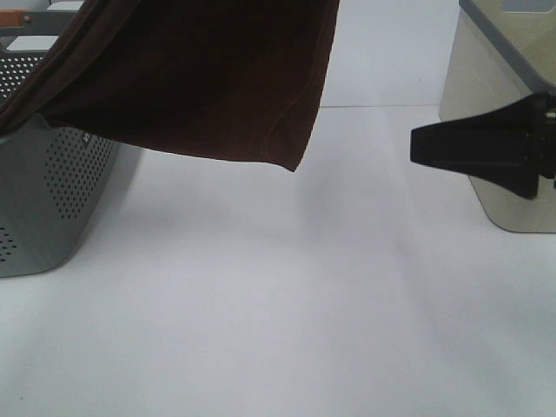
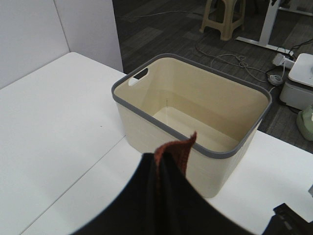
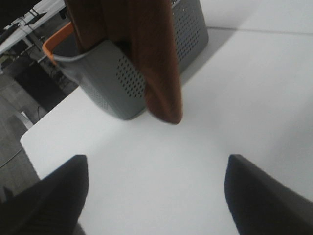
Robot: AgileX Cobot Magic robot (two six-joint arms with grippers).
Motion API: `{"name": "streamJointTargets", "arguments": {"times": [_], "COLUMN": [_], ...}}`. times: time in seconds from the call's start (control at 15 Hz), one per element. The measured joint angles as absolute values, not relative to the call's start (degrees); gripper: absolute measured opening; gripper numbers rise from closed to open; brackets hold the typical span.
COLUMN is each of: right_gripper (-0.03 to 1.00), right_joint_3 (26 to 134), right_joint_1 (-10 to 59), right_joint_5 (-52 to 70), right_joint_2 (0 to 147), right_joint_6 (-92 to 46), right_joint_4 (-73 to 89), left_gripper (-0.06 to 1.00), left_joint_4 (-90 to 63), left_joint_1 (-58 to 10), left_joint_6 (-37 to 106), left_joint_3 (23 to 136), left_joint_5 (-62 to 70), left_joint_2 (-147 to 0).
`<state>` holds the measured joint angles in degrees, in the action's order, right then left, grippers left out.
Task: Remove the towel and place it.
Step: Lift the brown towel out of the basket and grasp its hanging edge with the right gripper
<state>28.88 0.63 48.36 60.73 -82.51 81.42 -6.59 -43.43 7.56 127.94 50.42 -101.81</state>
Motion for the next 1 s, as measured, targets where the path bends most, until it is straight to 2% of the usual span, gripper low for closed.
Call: {"name": "streamJointTargets", "arguments": {"times": [0.13,0.2,0.47,0.67,0.87,1.0], "right_gripper": [0.73,0.73,0.71,0.71,0.71,0.71], "right_joint_3": [28.88,28.88,28.88,29.62,32.89,36.1], "right_joint_1": [1.66,4.3,21.03,32.2,36.78,37.18], "right_joint_5": [45.49,42.28,17.7,4.18,0.46,-0.86], "right_joint_2": [64.29,65.26,66.29,66.98,70.7,75.86], "right_joint_6": [-91.44,-93.68,-95.34,-95.8,-95.68,-92.19], "right_joint_4": [87.89,89.27,90.58,93.74,95.17,97.63], "left_gripper": [0.0,0.0,0.0,0.0,0.0,0.0], "left_joint_4": [-8.71,-9.34,-9.68,-10.66,-11.63,-11.69], "left_joint_1": [-43.43,-43.43,-43.43,-43.43,-43.43,-43.43], "left_joint_6": [7.39,7.39,7.39,7.39,7.39,7.39], "left_joint_3": [127.94,127.94,127.94,127.94,127.94,127.94], "left_joint_5": [47.9,47.04,43.49,41.71,40.85,40.62], "left_joint_2": [-103.19,-103.71,-105.54,-106.86,-107.66,-107.77]}}
